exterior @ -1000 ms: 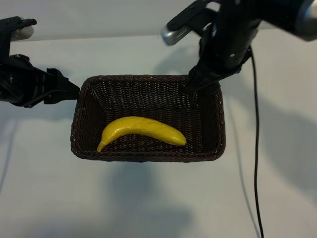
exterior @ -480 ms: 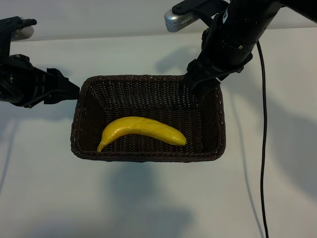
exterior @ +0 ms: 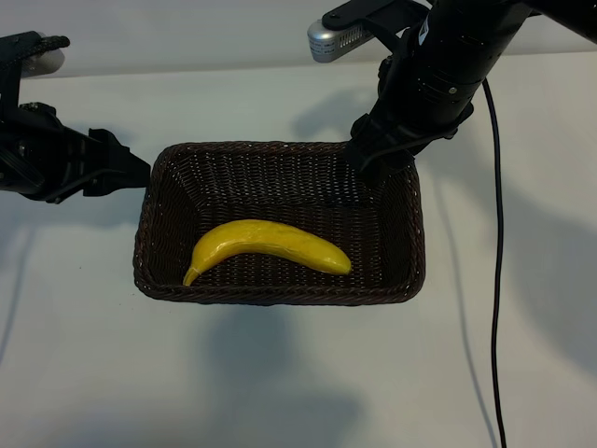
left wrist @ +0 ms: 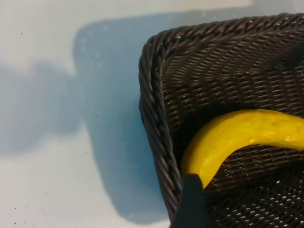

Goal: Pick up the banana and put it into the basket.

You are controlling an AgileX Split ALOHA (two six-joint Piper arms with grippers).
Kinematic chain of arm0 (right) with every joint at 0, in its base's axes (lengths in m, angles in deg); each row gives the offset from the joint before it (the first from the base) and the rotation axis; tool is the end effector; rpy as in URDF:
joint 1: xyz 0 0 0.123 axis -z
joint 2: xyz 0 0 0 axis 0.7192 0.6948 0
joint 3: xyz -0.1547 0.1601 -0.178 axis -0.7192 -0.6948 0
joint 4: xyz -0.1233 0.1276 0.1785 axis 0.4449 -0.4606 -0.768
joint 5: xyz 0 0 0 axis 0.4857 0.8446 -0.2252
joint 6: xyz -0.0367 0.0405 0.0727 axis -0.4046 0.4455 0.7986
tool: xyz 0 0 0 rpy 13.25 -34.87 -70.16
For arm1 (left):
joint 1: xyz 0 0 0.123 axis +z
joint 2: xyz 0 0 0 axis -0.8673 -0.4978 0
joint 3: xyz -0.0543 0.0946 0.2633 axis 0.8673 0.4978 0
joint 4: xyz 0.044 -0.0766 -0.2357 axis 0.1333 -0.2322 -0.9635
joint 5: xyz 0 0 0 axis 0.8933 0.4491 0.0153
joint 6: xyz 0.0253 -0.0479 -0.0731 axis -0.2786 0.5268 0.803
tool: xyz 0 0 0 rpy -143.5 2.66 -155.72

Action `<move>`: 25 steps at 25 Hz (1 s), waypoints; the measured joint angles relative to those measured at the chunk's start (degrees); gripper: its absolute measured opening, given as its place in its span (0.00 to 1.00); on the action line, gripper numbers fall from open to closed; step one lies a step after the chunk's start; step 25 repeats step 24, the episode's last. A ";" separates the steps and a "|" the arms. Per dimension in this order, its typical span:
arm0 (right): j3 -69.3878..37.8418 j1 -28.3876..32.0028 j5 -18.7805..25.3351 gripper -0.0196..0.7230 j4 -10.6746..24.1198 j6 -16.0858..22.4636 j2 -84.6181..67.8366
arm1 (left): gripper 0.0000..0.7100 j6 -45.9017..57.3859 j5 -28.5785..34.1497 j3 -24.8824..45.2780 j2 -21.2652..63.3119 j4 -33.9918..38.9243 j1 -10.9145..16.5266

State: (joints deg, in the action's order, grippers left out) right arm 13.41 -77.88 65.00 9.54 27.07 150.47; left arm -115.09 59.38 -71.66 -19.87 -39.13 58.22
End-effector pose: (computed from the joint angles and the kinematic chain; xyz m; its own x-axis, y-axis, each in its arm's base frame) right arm 0.3147 0.2148 0.2914 -0.7227 -0.6300 -0.2842 -0.6799 0.7218 0.1290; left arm 0.2737 -0.0423 0.2616 -0.8277 0.0041 -0.5612 0.2168 0.9247 -0.3130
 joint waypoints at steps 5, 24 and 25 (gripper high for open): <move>0.00 0.00 0.00 0.83 0.05 0.00 0.00 | 0.84 0.00 0.00 0.00 0.00 0.05 0.00; 0.00 0.00 -1.56 0.83 0.10 0.00 0.00 | 0.84 -0.14 0.00 0.00 0.00 0.05 0.00; 0.00 0.00 -1.56 0.83 0.10 0.00 0.00 | 0.84 -0.14 0.00 0.00 0.00 0.05 0.00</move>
